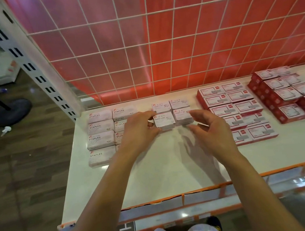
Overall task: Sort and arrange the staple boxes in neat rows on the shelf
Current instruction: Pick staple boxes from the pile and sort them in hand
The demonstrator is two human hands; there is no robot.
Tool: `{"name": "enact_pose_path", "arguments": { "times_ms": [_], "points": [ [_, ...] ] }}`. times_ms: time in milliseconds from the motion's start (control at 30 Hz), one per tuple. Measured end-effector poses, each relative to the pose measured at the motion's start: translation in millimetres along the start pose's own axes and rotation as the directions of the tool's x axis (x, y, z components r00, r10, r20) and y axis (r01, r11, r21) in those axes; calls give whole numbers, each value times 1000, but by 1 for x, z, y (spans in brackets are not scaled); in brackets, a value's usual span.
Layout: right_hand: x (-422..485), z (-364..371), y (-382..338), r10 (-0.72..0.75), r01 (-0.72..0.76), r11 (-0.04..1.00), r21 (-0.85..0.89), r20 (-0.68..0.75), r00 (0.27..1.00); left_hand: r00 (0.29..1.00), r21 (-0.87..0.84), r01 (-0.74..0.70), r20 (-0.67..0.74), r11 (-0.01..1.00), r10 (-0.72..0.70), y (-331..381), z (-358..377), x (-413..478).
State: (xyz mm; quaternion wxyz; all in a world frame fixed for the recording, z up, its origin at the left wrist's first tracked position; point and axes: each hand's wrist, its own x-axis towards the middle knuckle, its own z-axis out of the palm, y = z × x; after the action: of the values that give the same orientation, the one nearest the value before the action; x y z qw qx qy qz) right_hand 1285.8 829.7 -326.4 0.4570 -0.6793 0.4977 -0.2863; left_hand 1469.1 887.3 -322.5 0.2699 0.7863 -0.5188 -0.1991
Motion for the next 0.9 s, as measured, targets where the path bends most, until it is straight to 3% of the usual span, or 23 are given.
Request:
{"name": "enact_pose_path", "arguments": {
  "times_ms": [367, 900],
  "points": [
    [14, 1, 0, -83, 91, 962, -258, 42, 996, 997, -18, 49, -64, 999, -50, -2, 22, 8],
    [15, 3, 3, -123, 159, 916, -369, 120, 985, 988, -24, 93, -125, 995, -95, 1, 30, 4]
  ]
}}
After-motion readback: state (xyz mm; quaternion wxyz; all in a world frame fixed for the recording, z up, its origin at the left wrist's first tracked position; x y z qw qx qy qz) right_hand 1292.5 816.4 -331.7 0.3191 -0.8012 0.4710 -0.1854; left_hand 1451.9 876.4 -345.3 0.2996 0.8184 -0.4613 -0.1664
